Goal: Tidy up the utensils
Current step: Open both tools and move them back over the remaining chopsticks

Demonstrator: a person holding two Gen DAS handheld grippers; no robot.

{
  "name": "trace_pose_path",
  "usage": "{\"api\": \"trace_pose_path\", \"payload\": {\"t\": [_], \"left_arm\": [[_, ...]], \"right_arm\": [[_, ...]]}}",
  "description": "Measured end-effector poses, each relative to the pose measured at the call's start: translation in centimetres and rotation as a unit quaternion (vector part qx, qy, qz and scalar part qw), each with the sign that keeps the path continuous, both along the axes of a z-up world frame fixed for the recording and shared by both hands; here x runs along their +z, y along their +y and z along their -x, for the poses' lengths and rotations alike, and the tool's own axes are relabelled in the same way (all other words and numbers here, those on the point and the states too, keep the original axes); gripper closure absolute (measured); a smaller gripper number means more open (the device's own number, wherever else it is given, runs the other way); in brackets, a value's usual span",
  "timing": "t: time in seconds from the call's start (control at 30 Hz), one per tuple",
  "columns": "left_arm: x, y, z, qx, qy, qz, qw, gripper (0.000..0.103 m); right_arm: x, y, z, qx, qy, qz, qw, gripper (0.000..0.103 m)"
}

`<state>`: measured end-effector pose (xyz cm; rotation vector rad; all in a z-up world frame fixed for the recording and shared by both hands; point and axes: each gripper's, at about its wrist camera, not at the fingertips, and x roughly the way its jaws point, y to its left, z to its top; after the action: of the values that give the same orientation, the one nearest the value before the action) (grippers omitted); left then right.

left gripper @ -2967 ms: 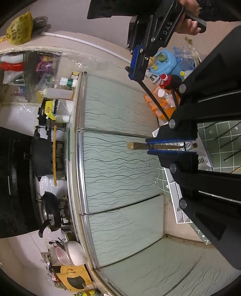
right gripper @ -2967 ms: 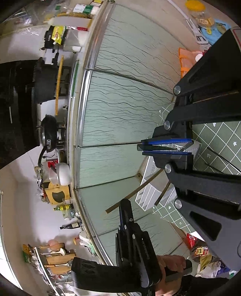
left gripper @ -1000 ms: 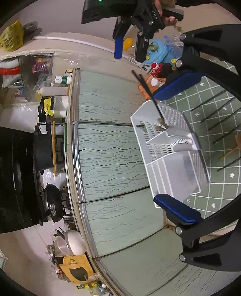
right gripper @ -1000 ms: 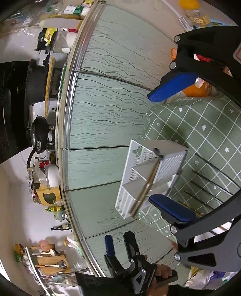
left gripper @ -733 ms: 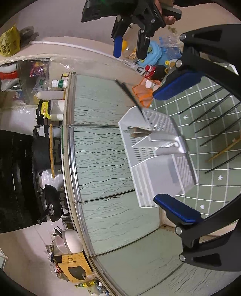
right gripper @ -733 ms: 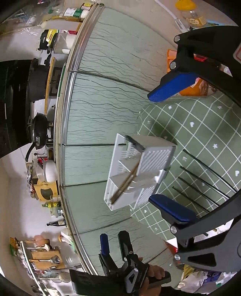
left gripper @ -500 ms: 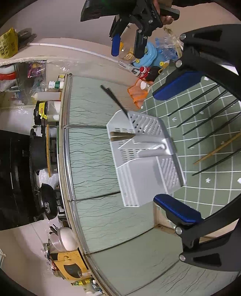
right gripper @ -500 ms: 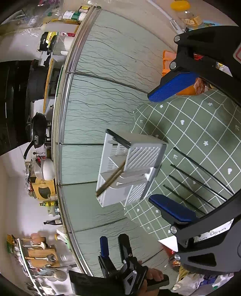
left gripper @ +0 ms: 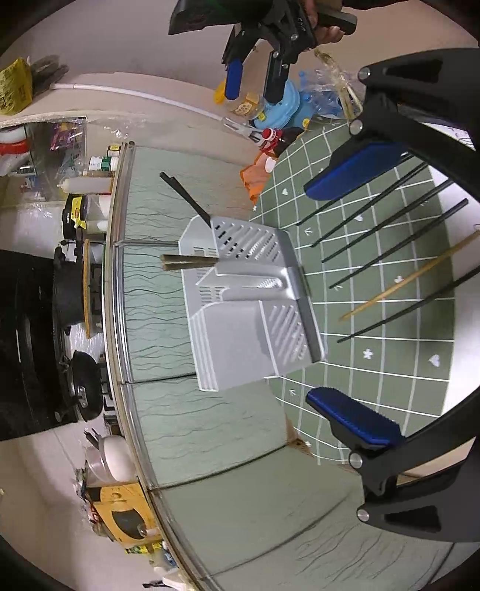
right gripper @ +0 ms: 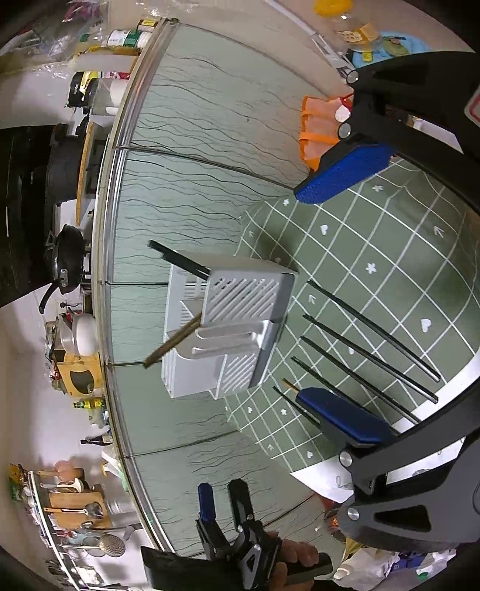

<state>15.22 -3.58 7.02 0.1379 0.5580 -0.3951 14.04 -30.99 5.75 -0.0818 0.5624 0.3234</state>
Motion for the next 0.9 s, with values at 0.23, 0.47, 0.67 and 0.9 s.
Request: {"api": "trace_pose_path", "payload": {"t": [0.23,0.47,0.67,0.9], "left_arm": [[-1.2,1.4,1.5,0.02,0.005,0.001,0.9998,0.004],[-3.6,2.5,2.4,0.039,0.027,0.001,0.9988,0.004],[-5.7,3.1,3.1,0.055,0.037,0.0,0.9978,0.004],[-7.6,3.4,3.7,0.073,0.042,-0.01,0.9964,0.004]], "right_arm": [[-2.1,0.8,1.5,-0.002,0.005,0.011,1.0,0.007],[-4.3,1.0,2.3,-0.007,0.021,0.009,1.0,0.007],[-6.1,1.5,2.6,-0.012,0.036,0.016,0.999,0.007],[-8.4,2.2,2.8,-0.022,0.052,0.023,0.998,0.007]]}}
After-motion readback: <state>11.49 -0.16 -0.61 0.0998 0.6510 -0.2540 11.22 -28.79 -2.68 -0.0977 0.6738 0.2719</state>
